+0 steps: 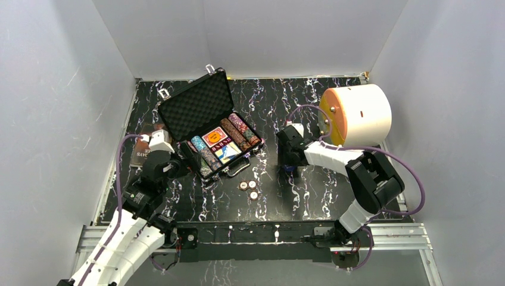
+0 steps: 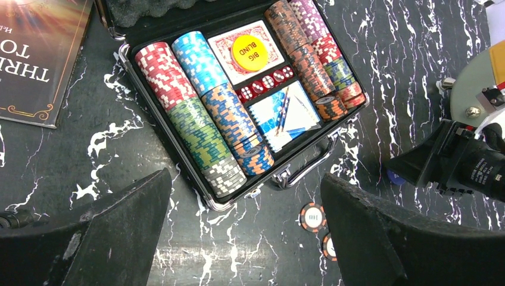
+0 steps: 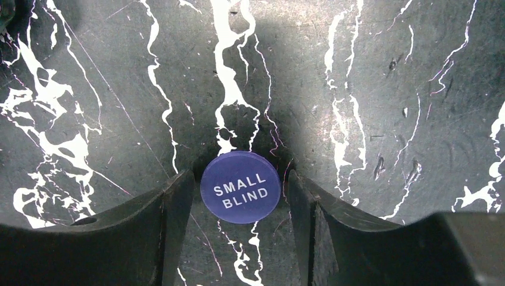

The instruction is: Pack up texas hold em set

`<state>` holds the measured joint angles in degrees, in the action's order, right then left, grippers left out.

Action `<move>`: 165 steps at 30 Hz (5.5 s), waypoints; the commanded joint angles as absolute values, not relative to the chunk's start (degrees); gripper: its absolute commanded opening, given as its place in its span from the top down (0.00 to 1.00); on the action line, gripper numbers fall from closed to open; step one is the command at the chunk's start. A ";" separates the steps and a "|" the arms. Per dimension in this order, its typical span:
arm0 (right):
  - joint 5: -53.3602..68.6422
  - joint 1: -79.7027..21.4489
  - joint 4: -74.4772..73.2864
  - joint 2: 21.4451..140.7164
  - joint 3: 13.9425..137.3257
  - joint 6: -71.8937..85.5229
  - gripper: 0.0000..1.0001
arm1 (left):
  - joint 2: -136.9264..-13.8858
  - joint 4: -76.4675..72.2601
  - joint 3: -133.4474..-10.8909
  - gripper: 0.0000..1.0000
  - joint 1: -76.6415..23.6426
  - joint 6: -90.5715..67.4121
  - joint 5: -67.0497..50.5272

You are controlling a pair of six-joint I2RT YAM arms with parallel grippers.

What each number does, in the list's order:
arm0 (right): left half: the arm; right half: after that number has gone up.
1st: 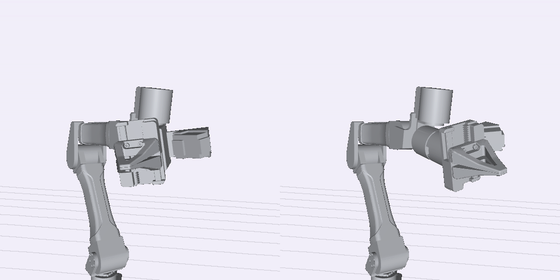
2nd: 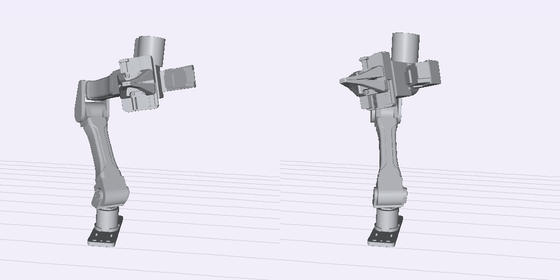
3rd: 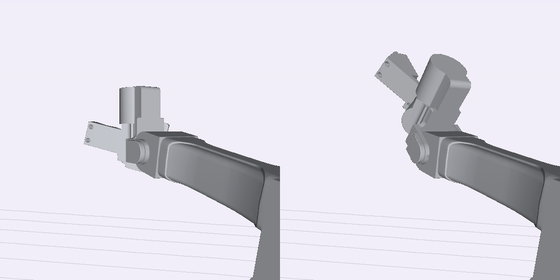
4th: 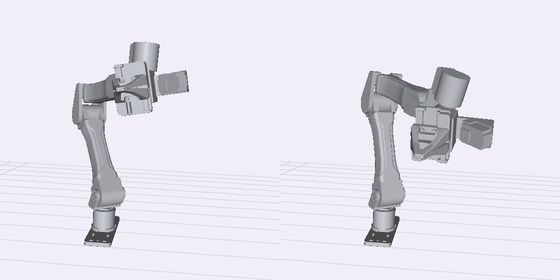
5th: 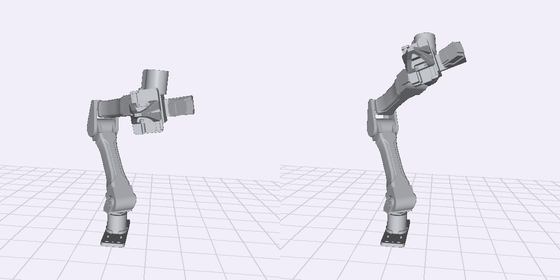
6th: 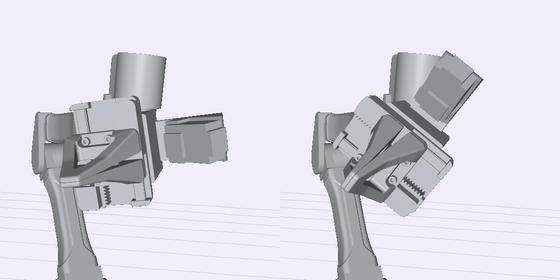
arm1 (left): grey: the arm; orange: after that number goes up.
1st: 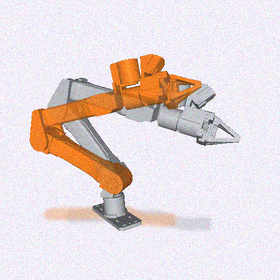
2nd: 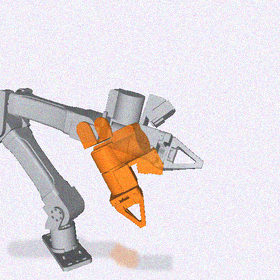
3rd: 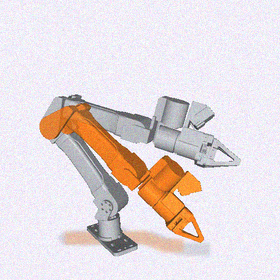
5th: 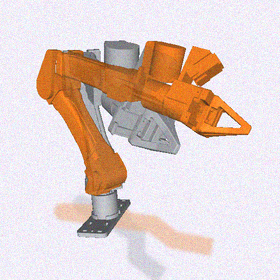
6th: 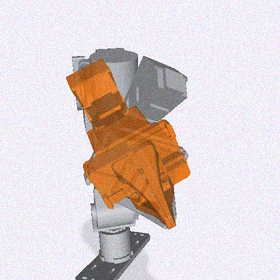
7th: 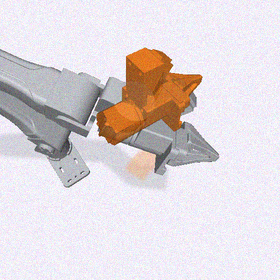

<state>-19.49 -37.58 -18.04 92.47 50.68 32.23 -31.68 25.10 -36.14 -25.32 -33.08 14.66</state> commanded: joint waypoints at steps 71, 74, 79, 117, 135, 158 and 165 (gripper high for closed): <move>-20.11 -58.10 -25.41 123.02 101.73 22.80 0.43 | -27.11 32.17 -36.38 0.04 -25.49 -38.32 17.75; -21.01 -58.10 -27.12 123.60 103.63 22.98 0.41 | -27.32 32.21 -36.43 0.04 -25.49 -38.16 17.67; -21.27 -58.09 -27.14 120.78 102.81 23.62 0.34 | -27.07 32.25 -36.43 0.04 -25.49 -38.06 17.71; -21.05 -56.92 -29.64 125.83 109.60 16.27 0.28 | -28.74 31.73 -39.13 0.06 -25.49 -38.30 21.35; -25.64 -58.88 -34.54 133.02 116.92 13.32 0.28 | -27.68 32.73 -38.28 0.06 -25.49 -38.80 21.87; -27.43 -58.97 -32.50 126.25 109.97 17.20 0.41 | -29.16 31.81 -37.28 0.06 -25.49 -38.91 21.54; -25.51 -58.97 -32.92 124.28 108.94 17.32 0.41 | -29.38 31.63 -37.29 0.06 -25.49 -38.83 21.53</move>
<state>-25.74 -58.94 -33.15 129.47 109.56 16.67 -29.26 31.81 -37.30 -25.32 -38.83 20.58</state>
